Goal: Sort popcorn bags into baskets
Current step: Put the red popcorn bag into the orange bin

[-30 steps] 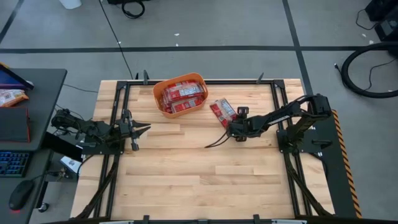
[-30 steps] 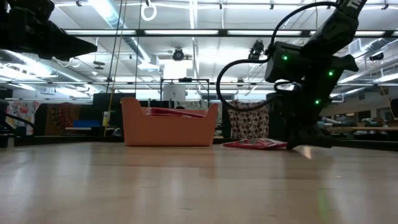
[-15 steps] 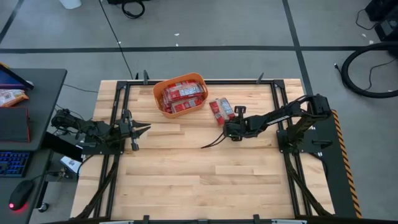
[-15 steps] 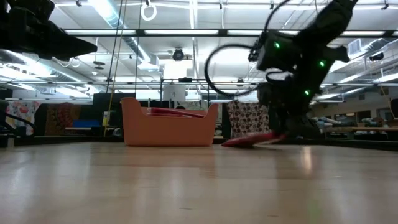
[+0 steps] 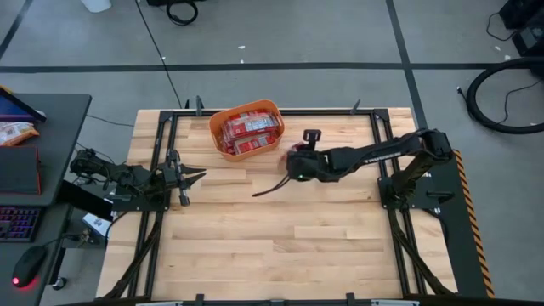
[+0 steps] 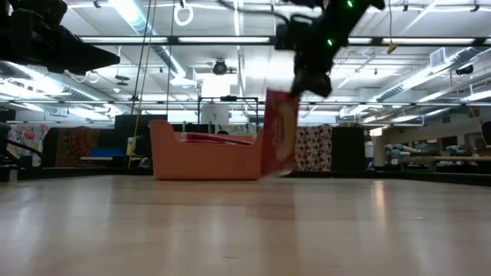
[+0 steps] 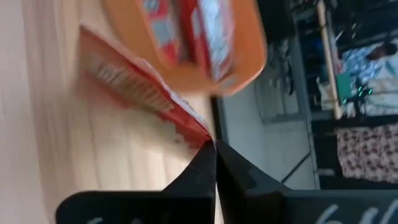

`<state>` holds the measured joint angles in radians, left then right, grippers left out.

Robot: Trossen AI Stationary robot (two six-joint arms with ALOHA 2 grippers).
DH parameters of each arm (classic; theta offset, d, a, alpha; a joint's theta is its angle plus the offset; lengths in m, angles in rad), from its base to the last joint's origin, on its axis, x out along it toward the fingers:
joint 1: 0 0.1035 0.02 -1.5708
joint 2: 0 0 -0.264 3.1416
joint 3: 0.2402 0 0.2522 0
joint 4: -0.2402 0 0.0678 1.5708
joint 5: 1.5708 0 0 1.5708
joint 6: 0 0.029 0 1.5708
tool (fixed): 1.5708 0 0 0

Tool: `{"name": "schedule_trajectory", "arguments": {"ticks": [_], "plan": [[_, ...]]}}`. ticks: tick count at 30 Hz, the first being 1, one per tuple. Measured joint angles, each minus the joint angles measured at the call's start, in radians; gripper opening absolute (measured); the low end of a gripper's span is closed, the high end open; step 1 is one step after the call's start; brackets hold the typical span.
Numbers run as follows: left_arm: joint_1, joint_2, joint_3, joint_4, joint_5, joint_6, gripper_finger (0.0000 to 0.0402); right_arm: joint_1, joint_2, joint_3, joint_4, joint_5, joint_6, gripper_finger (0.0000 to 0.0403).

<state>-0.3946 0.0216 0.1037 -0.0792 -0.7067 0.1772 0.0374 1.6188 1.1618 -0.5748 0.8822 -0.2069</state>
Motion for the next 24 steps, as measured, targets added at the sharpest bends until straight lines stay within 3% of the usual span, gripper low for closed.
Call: {"name": "schedule_trajectory", "arguments": {"ticks": [5, 10, 17, 24], "plan": [[0.000, 0.000, 0.000, 0.000, 0.000, 0.000, 0.0050, 0.001, 0.000, 0.097, 0.079, -0.017, -0.136, 0.0004], [0.000, 0.000, 0.000, 0.000, 0.000, 0.000, 0.0050, -0.010, 0.000, 0.120, 0.280, -0.128, -0.318, 0.0004], [0.000, 0.000, 0.000, 0.000, 0.000, 0.000, 0.0050, -0.052, 0.000, 0.119, 0.567, -0.347, -0.475, 0.0003], [0.000, 0.000, 0.000, 0.000, 0.000, 0.000, 0.0050, -0.148, 0.000, 0.119, 0.782, -0.634, -0.494, 0.0004]]}}
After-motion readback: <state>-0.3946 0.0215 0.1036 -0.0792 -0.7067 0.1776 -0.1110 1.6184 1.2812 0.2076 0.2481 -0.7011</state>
